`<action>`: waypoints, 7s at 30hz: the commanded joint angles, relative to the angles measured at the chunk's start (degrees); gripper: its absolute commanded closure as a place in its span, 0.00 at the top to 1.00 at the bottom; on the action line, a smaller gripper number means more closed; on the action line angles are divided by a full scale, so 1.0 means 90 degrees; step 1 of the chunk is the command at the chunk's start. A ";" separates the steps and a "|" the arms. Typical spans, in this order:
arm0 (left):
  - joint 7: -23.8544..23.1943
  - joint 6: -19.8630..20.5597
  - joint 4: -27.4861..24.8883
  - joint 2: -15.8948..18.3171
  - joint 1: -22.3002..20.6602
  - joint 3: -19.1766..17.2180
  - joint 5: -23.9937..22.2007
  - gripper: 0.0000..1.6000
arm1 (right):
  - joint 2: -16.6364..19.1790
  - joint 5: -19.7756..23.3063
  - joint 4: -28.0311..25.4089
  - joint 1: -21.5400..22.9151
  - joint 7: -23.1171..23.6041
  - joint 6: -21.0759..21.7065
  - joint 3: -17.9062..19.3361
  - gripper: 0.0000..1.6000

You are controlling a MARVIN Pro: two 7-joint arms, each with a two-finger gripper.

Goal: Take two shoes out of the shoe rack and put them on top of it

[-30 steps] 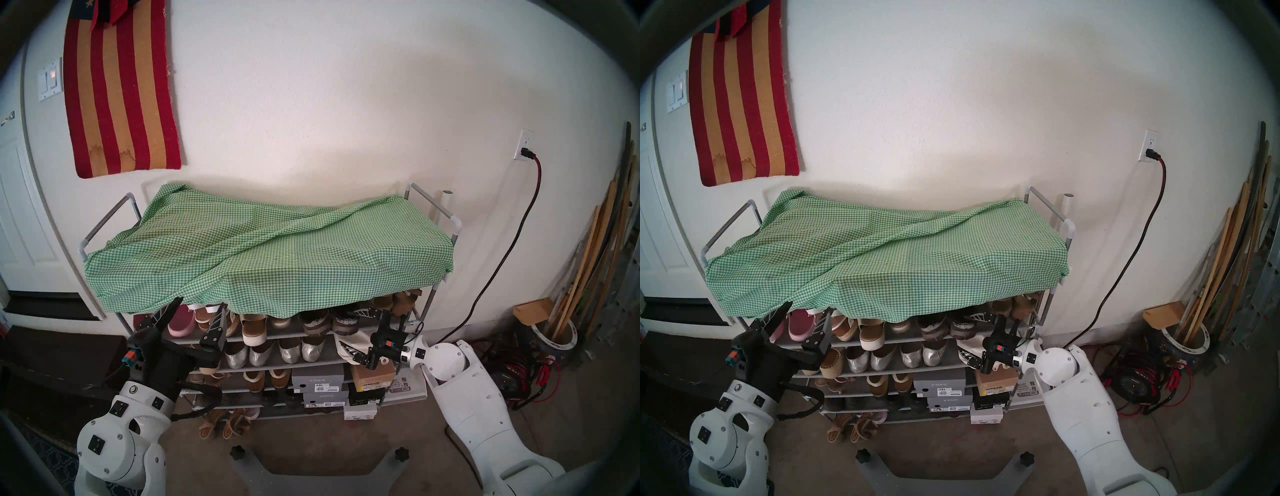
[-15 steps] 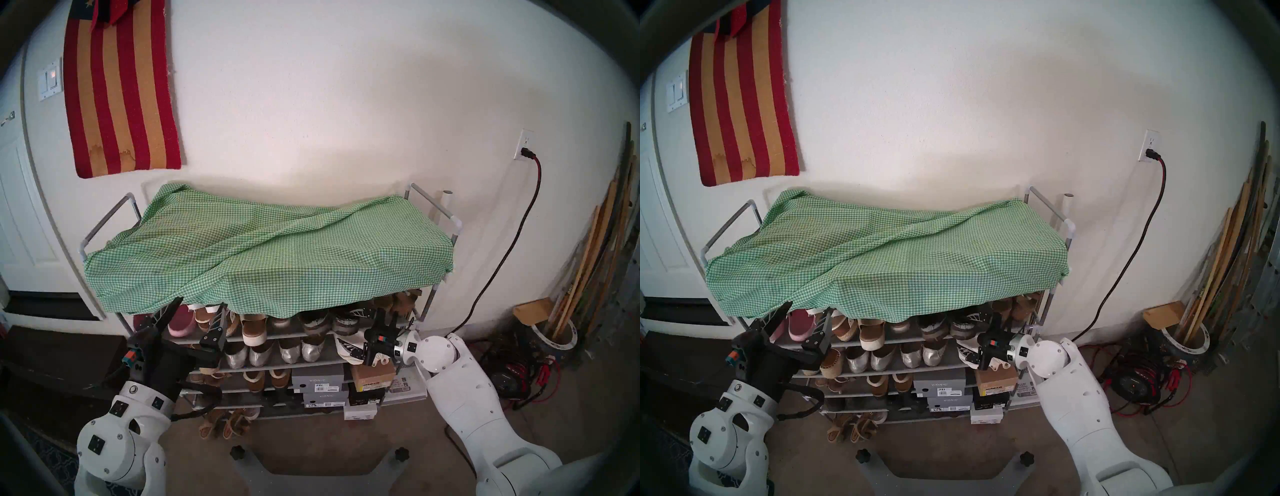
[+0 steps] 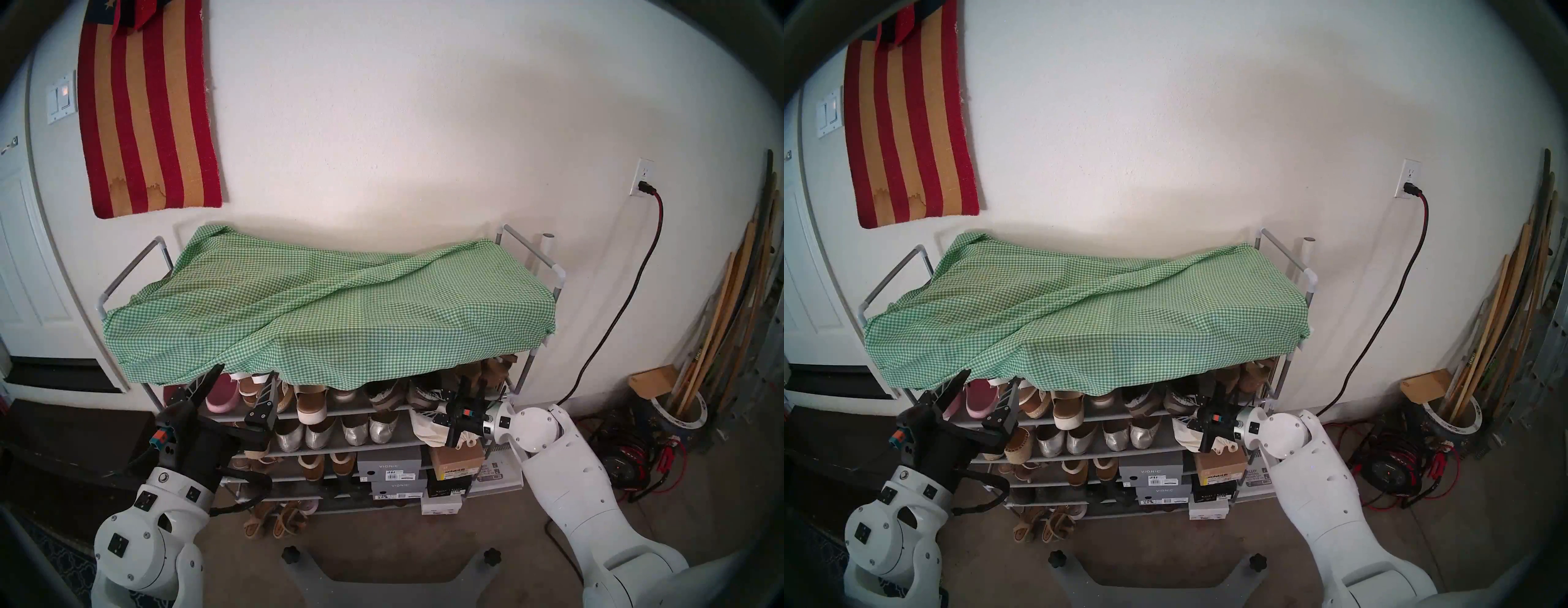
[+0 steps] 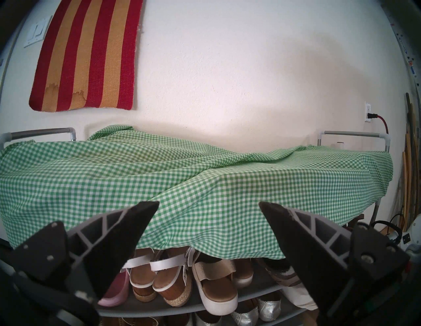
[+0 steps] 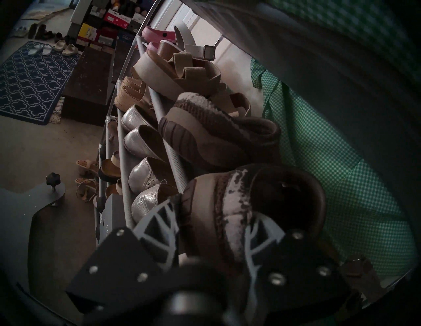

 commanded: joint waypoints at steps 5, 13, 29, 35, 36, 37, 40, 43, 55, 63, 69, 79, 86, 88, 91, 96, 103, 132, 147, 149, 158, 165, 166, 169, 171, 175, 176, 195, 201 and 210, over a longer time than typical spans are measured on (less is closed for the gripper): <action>0.0004 0.0011 -0.0002 -0.0001 0.0002 -0.0005 0.0000 1.00 | 0.0505 0.0674 -0.1003 -0.0375 0.0639 -0.0366 0.0364 0.00; 0.0002 0.0005 -0.0001 -0.0002 0.0002 -0.0005 0.0000 1.00 | 0.0954 0.1325 -0.1746 -0.0741 0.1327 -0.0603 0.0771 0.00; 0.0000 -0.0001 0.0002 -0.0002 0.0002 -0.0005 0.0001 1.00 | 0.1295 0.2748 -0.3200 -0.2077 0.2585 -0.0424 0.1234 0.00; 0.0000 -0.0003 0.0002 -0.0003 0.0002 -0.0004 0.0001 1.00 | 0.1357 0.3076 -0.3763 -0.2591 0.3028 -0.0208 0.1216 0.00; -0.0001 -0.0003 0.0002 -0.0003 0.0002 -0.0004 0.0001 1.00 | 0.1371 0.3127 -0.3796 -0.2600 0.3113 -0.0163 0.1204 0.00; -0.0001 -0.0003 0.0002 -0.0003 0.0002 -0.0004 0.0001 1.00 | 0.1403 0.3164 -0.3934 -0.2705 0.3172 -0.0115 0.1229 0.00; -0.0001 -0.0004 0.0002 -0.0003 0.0002 -0.0004 0.0001 1.00 | 0.1493 0.3326 -0.4205 -0.2921 0.3379 0.0027 0.1314 0.00; -0.0001 -0.0005 0.0002 -0.0003 0.0002 -0.0004 0.0001 1.00 | 0.1593 0.3499 -0.4394 -0.3068 0.3581 0.0177 0.1437 0.00; -0.0003 -0.0009 0.0004 -0.0003 0.0002 -0.0004 0.0001 1.00 | 0.1822 0.4226 -0.5535 -0.4032 0.4185 0.0644 0.2426 0.00; -0.0004 -0.0010 0.0004 -0.0004 0.0002 -0.0005 0.0001 1.00 | 0.1606 0.5300 -0.6309 -0.4660 0.4522 0.0918 0.2769 0.00; -0.0004 -0.0010 0.0004 -0.0004 0.0002 -0.0005 0.0001 1.00 | 0.1617 0.6126 -0.6876 -0.5110 0.4605 0.1235 0.3013 0.00; -0.0002 -0.0002 0.0001 -0.0005 0.0002 -0.0006 0.0001 1.00 | 0.2248 0.7461 -0.7815 -0.5700 0.4605 0.1986 0.4116 0.00; -0.0002 0.0002 0.0000 -0.0005 0.0002 -0.0007 0.0002 1.00 | 0.2875 0.8432 -0.8020 -0.5573 0.4605 0.2519 0.4504 0.00; -0.0001 0.0003 0.0000 -0.0005 0.0002 -0.0007 0.0002 1.00 | 0.3010 0.8615 -0.8020 -0.5442 0.4605 0.2625 0.4545 0.00; -0.0001 0.0007 -0.0001 -0.0005 0.0002 -0.0007 0.0002 1.00 | 0.3110 0.8774 -0.7995 -0.5020 0.4605 0.2708 0.4557 0.00; -0.0002 0.0005 -0.0001 -0.0006 0.0002 -0.0007 0.0002 1.00 | 0.3496 0.8956 -0.7841 -0.4621 0.4228 0.2528 0.4575 0.00; -0.0003 0.0000 0.0001 -0.0006 0.0002 -0.0007 0.0002 1.00 | 0.3528 0.8367 -0.7570 -0.4074 0.3443 0.1818 0.4426 0.00; -0.0008 -0.0013 0.0004 -0.0008 0.0002 -0.0004 0.0001 1.00 | 0.3781 0.6177 -0.5480 -0.1944 0.0443 0.0896 0.2848 0.00; -0.0010 -0.0014 0.0005 -0.0009 0.0001 -0.0003 0.0001 1.00 | 0.3907 0.5491 -0.4956 -0.1012 -0.0193 0.1035 0.1875 0.00; -0.0011 -0.0014 0.0005 -0.0009 0.0001 -0.0003 0.0001 1.00 | 0.3898 0.5393 -0.4893 -0.0843 -0.0235 0.1076 0.1726 0.00; -0.0012 -0.0014 0.0005 -0.0009 0.0001 -0.0004 0.0001 1.00 | 0.3761 0.4940 -0.4682 -0.0274 -0.0346 0.1219 0.0974 0.00; -0.0012 -0.0013 0.0005 -0.0010 0.0001 -0.0004 0.0001 1.00 | 0.3469 0.4478 -0.4337 0.0212 -0.0377 0.1305 0.0270 0.00; -0.0012 -0.0013 0.0005 -0.0010 0.0001 -0.0004 0.0001 1.00 | 0.3429 0.4412 -0.4287 0.0247 -0.0385 0.1311 0.0198 0.00; -0.0013 -0.0013 0.0005 -0.0010 0.0001 -0.0004 0.0001 1.00 | 0.3275 0.4194 -0.4050 0.0513 -0.0395 0.1345 -0.0070 0.00; -0.0013 -0.0013 0.0005 -0.0010 0.0001 -0.0004 0.0001 1.00 | 0.3174 0.4041 -0.3912 0.0621 -0.0420 0.1361 -0.0183 0.00; -0.0013 -0.0013 0.0005 -0.0010 0.0001 -0.0004 0.0001 1.00 | 0.2968 0.3765 -0.3584 0.0933 -0.0458 0.1419 -0.0399 0.00; -0.0013 -0.0013 0.0005 -0.0010 0.0001 -0.0004 0.0001 1.00 | 0.2924 0.3708 -0.3555 0.0874 -0.0491 0.1407 -0.0380 0.00; -0.0013 -0.0011 0.0005 -0.0012 0.0001 -0.0006 0.0002 1.00 | 0.1978 0.2516 -0.2147 0.2099 -0.0424 0.1265 -0.1025 0.00; -0.0012 -0.0008 0.0004 -0.0012 0.0001 -0.0008 0.0002 1.00 | 0.1832 0.2335 -0.1773 0.2542 -0.0013 0.0971 -0.1142 1.00; -0.0010 0.0001 0.0001 -0.0013 0.0001 -0.0009 0.0003 1.00 | 0.1730 0.2461 -0.1161 0.3191 0.1110 0.0341 -0.1063 1.00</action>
